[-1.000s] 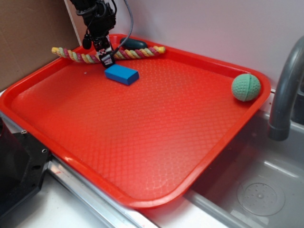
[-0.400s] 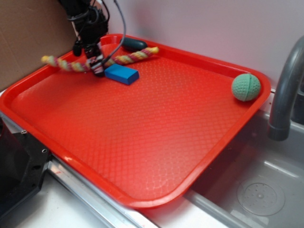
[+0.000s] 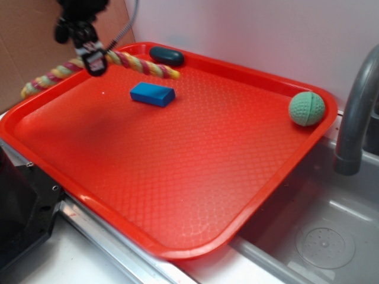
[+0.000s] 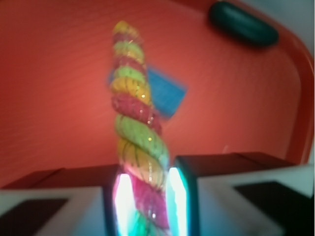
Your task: Grab the multicolored rope.
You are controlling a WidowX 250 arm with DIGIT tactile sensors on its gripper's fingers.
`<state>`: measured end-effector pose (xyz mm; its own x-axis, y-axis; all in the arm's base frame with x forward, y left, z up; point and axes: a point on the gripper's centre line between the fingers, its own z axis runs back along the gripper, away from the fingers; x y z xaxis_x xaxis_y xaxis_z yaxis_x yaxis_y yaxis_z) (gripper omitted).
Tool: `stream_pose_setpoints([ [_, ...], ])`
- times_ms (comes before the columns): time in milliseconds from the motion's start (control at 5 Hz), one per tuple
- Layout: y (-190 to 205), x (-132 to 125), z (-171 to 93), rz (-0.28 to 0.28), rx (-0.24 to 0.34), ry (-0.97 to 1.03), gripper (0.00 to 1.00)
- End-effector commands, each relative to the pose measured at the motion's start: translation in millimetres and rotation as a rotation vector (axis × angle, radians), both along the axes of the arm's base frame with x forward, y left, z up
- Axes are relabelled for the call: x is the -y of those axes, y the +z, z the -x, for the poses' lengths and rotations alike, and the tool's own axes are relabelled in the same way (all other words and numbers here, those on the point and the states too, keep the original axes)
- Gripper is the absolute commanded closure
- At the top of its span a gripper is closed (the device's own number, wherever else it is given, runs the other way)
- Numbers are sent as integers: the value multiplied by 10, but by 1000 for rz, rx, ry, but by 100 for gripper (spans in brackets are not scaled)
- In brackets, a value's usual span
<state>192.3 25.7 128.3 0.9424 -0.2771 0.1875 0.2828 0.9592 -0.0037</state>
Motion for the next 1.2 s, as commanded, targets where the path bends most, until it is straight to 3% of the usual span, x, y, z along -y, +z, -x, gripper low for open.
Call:
stream_pose_setpoints([
  [0,1125,664,25,61,63,202,100],
  [200,1551,593,-60,105,-32,294,100],
  [400,1419,448,-96,112,-93,410,100],
  [600,1367,289,-123,132,-122,489,100],
  [1000,1201,305,-165,104,-163,514,100],
])
